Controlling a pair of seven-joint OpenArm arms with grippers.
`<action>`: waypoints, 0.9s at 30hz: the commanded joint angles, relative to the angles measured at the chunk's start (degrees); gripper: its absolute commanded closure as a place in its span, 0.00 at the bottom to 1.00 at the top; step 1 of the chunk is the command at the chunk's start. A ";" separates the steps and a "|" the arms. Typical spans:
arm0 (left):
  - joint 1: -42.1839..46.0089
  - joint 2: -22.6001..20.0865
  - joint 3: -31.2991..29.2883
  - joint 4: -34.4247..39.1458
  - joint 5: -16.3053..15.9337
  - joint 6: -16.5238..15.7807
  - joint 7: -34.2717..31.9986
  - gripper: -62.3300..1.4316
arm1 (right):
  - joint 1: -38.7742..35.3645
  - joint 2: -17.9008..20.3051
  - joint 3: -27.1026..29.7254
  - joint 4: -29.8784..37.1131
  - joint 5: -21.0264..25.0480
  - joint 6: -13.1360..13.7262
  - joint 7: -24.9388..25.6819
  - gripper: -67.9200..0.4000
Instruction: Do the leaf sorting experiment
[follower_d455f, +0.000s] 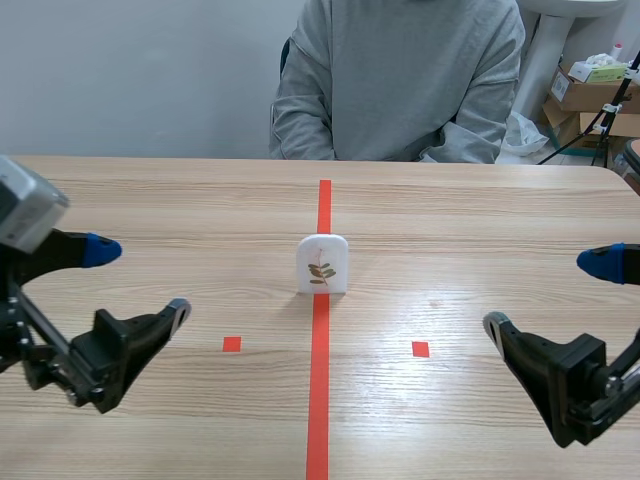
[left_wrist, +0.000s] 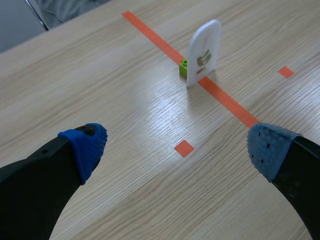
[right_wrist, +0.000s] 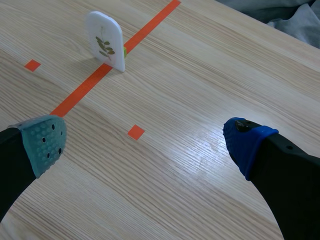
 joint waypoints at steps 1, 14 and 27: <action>-4.57 -0.46 2.89 -3.63 0.33 -1.09 -0.83 0.03 | 0.50 -0.04 0.48 0.79 0.37 -0.13 0.52 0.03; -35.91 9.20 27.69 -35.19 9.99 -1.53 -4.79 0.03 | 0.50 -0.04 0.48 0.79 0.37 -0.13 0.52 0.03; -48.26 22.71 33.07 -53.57 16.96 0.83 -8.92 0.03 | 0.50 -0.04 0.48 0.79 0.37 -0.13 0.52 0.03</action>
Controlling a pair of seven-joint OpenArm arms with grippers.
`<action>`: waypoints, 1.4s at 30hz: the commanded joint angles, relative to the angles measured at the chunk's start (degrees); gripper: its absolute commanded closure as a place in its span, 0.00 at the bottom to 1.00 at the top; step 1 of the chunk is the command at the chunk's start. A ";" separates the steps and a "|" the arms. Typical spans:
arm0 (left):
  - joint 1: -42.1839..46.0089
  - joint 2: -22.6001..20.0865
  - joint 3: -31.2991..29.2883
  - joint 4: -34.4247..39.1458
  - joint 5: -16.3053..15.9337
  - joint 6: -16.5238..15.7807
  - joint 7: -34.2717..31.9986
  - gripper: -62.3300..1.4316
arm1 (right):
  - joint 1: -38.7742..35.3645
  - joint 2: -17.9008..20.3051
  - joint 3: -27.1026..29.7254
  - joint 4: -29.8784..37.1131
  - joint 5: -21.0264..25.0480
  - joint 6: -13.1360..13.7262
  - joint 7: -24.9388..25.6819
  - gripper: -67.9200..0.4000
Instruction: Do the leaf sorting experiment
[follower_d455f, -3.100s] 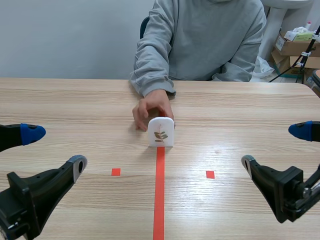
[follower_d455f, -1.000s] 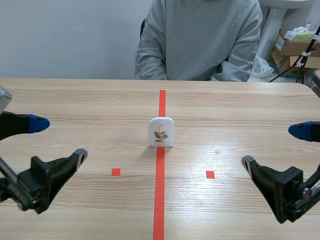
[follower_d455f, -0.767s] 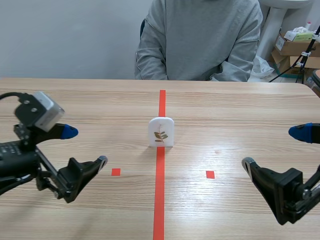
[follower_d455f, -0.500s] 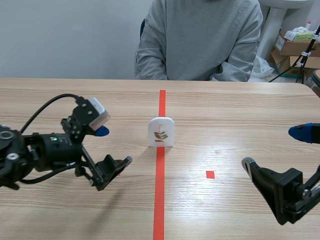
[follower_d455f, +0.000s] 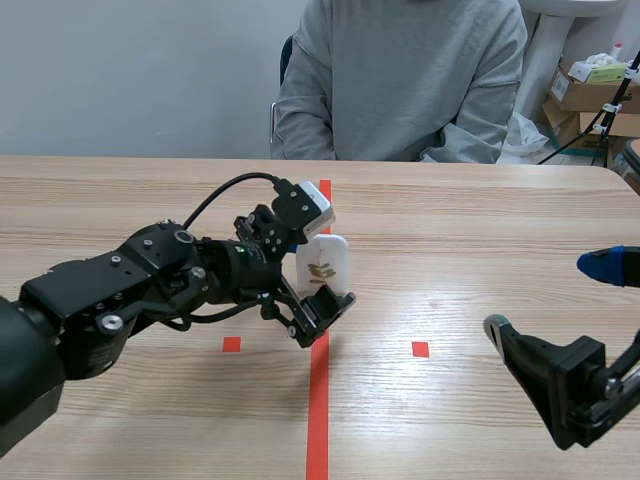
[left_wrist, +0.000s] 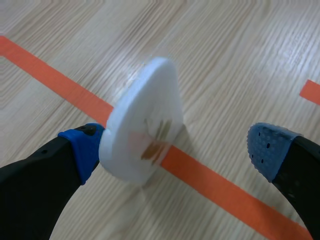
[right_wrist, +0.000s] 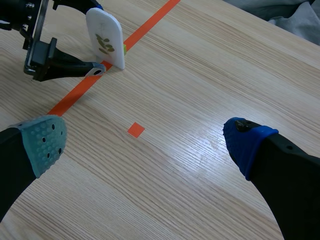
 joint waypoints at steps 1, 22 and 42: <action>-0.57 0.57 -0.46 1.11 -0.57 -0.07 -1.16 0.03 | 0.52 -0.04 0.48 0.79 0.37 -0.13 0.87 0.03; -0.63 1.46 -0.46 0.90 1.16 0.17 -2.60 0.59 | 0.52 -0.04 0.48 0.79 0.37 -0.13 0.90 0.03; 3.50 -1.77 -1.79 8.02 -5.44 -0.37 -3.26 0.90 | 0.52 -0.04 0.48 0.79 0.37 -0.13 0.87 0.03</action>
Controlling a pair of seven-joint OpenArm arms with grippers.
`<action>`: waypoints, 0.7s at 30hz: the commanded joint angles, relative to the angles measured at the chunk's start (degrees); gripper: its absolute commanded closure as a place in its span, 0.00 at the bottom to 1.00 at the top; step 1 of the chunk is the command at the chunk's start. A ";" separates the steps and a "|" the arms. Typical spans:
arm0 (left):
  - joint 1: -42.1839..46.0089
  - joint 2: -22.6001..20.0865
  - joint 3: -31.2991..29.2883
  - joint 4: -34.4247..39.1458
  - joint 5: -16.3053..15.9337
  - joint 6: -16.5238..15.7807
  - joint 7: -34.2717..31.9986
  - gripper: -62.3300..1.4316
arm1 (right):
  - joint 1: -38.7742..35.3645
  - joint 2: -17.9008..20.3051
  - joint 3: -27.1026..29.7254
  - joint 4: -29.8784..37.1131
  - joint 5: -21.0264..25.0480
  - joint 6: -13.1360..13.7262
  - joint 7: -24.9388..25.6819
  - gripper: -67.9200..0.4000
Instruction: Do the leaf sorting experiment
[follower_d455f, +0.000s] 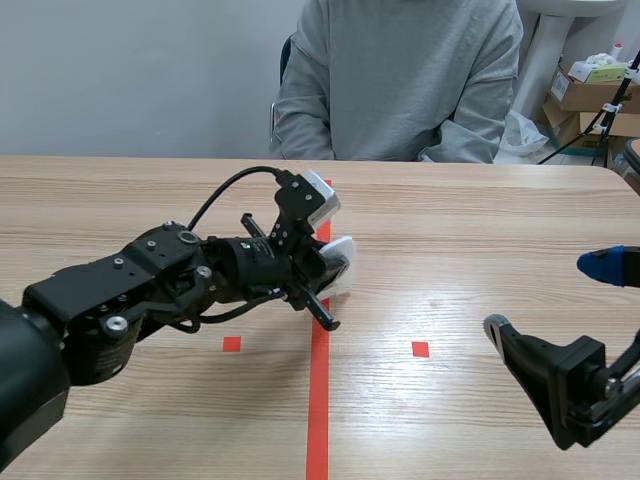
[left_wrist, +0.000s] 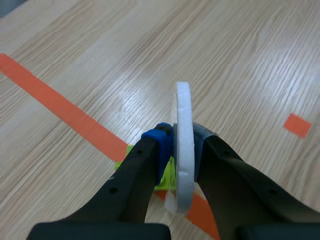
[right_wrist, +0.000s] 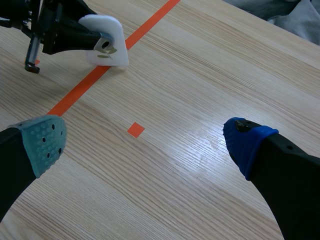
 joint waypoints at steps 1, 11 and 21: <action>2.32 -2.01 -1.60 5.79 -1.92 -0.66 -0.92 0.91 | 0.52 -0.04 0.48 0.79 0.37 -0.13 0.85 0.03; 19.34 -7.69 -15.65 25.73 -7.41 -1.84 0.44 0.91 | 0.52 -0.04 0.48 0.79 0.37 -0.13 0.26 0.03; 22.58 -7.67 -35.43 25.05 -12.74 1.88 0.85 0.91 | 0.52 -0.04 0.48 0.79 0.39 -0.13 -1.07 0.03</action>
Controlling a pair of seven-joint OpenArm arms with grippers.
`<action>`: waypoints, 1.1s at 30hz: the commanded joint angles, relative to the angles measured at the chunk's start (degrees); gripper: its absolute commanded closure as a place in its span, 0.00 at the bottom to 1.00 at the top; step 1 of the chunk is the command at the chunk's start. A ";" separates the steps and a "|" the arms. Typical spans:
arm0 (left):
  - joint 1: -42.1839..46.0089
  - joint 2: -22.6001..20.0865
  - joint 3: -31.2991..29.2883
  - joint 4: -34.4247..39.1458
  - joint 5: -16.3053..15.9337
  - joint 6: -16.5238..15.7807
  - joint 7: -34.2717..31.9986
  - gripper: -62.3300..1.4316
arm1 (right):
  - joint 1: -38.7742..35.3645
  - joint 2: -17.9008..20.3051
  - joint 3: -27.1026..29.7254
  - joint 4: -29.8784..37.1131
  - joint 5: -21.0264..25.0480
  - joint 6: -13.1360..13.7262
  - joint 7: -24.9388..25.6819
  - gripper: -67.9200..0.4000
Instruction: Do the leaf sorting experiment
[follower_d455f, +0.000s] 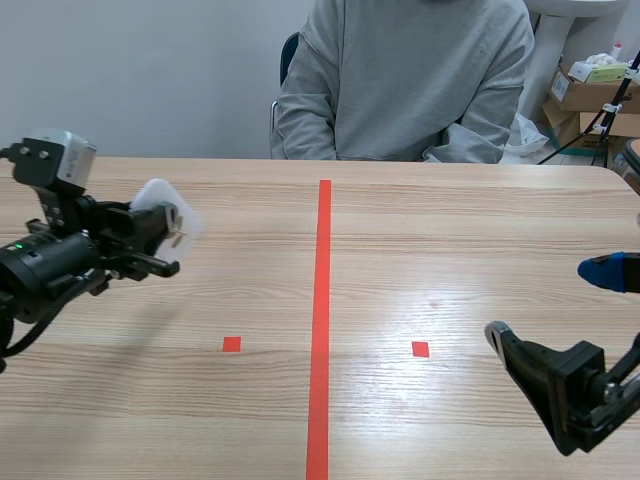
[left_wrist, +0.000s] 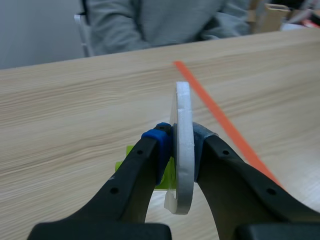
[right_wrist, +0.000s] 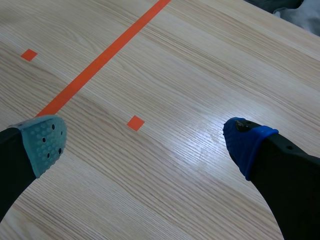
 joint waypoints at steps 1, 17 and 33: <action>-2.78 0.07 -0.57 -2.71 -0.37 1.84 -0.59 0.91 | 0.52 -0.04 0.48 0.79 0.39 -0.15 0.63 0.03; -27.82 -0.33 -2.75 -35.47 4.57 9.53 -4.87 0.91 | 0.52 -0.04 0.48 0.79 0.39 -0.15 0.63 0.03; -32.22 1.25 -2.71 -47.67 10.86 11.06 -6.12 0.91 | 0.70 -3.15 0.48 0.79 0.37 -0.07 0.63 0.03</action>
